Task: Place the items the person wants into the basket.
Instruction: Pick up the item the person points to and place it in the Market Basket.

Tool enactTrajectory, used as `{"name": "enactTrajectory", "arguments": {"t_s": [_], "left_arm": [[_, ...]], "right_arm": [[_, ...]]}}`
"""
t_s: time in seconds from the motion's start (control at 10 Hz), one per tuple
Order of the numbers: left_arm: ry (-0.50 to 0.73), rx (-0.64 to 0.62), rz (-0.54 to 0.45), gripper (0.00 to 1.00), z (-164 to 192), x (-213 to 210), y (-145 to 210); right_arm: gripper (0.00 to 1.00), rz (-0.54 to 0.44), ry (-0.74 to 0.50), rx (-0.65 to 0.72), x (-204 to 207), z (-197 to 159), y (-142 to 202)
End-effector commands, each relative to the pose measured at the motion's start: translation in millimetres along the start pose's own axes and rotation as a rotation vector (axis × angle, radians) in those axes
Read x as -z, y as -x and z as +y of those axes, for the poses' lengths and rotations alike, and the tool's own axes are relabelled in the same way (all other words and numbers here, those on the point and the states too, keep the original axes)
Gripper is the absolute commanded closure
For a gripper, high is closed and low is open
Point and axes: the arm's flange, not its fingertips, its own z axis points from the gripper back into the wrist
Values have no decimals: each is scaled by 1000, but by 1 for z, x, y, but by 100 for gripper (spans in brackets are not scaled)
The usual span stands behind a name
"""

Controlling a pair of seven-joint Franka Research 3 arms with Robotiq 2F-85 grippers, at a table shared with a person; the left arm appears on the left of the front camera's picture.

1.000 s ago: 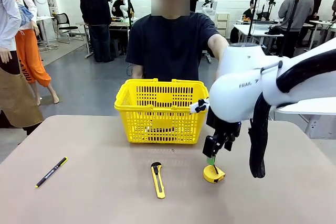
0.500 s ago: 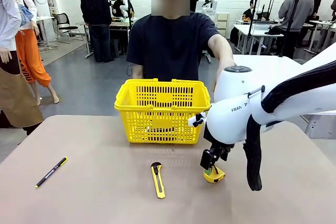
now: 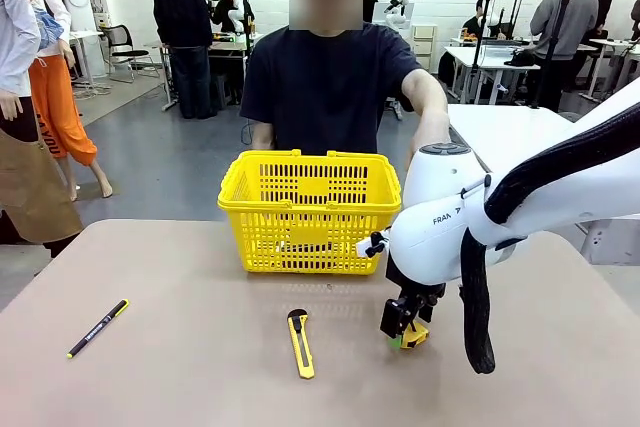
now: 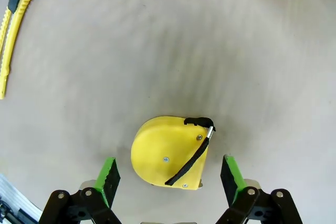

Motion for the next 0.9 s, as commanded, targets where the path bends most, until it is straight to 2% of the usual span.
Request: {"name": "enactTrajectory", "arguments": {"t_s": [0.0,0.1,0.2,0.3,0.4,0.6,0.7,0.8], "left_arm": [[-6,3,1,0,0,1,0],[-6,3,1,0,0,1,0],[-6,3,1,0,0,1,0],[-6,3,1,0,0,1,0],[-6,3,1,0,0,1,0],[-6,3,1,0,0,1,0],[-6,3,1,0,0,1,0],[-6,3,1,0,0,1,0]], "right_arm": [[0,0,11,-20,4,-1,-8],[0,1,8,-16,4,-2,-7],[43,4,16,-17,4,-3,-6],[58,3,12,-16,4,-4,-7],[100,7,8,-20,4,-4,-6],[100,2,6,-27,4,-3,-6],[86,0,8,-26,4,-3,-6],[95,-3,16,-23,2,-2,-5]]}}
